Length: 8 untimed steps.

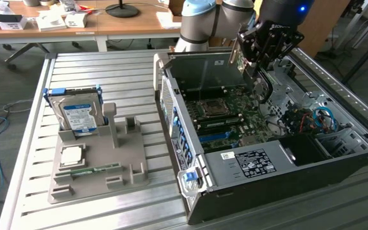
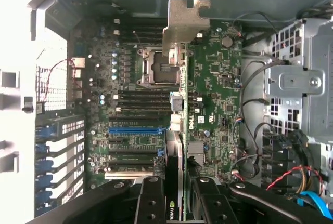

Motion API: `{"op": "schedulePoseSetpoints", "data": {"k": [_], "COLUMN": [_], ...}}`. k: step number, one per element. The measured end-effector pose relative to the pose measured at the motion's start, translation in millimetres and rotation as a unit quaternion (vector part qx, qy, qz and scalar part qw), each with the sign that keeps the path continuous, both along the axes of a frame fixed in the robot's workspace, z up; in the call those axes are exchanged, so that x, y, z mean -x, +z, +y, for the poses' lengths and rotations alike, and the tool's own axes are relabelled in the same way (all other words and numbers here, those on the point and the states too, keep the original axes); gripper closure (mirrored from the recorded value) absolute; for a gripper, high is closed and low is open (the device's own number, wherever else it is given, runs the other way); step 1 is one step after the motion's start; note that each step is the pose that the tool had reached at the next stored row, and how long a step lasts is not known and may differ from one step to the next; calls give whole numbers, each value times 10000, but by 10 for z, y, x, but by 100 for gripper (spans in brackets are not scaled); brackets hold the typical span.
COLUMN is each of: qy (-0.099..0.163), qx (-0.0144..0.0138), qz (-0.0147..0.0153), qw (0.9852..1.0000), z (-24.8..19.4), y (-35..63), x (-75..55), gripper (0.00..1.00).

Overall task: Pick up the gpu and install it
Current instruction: 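Insert the gpu into the slot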

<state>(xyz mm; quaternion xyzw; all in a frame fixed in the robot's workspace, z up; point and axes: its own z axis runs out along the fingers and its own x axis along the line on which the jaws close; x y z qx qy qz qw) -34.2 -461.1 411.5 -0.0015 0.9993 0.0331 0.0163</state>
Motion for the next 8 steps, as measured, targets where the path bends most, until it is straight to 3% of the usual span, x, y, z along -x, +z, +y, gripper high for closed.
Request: {"op": "schedulePoseSetpoints", "data": {"k": [4, 8], "qy": [292, 614], "qx": [13, 28], "qz": [0, 0], "qw": [9996, 9981], "z": [0, 0], "y": [-3, -8], "x": [0, 0], "gripper": [74, 74]}}
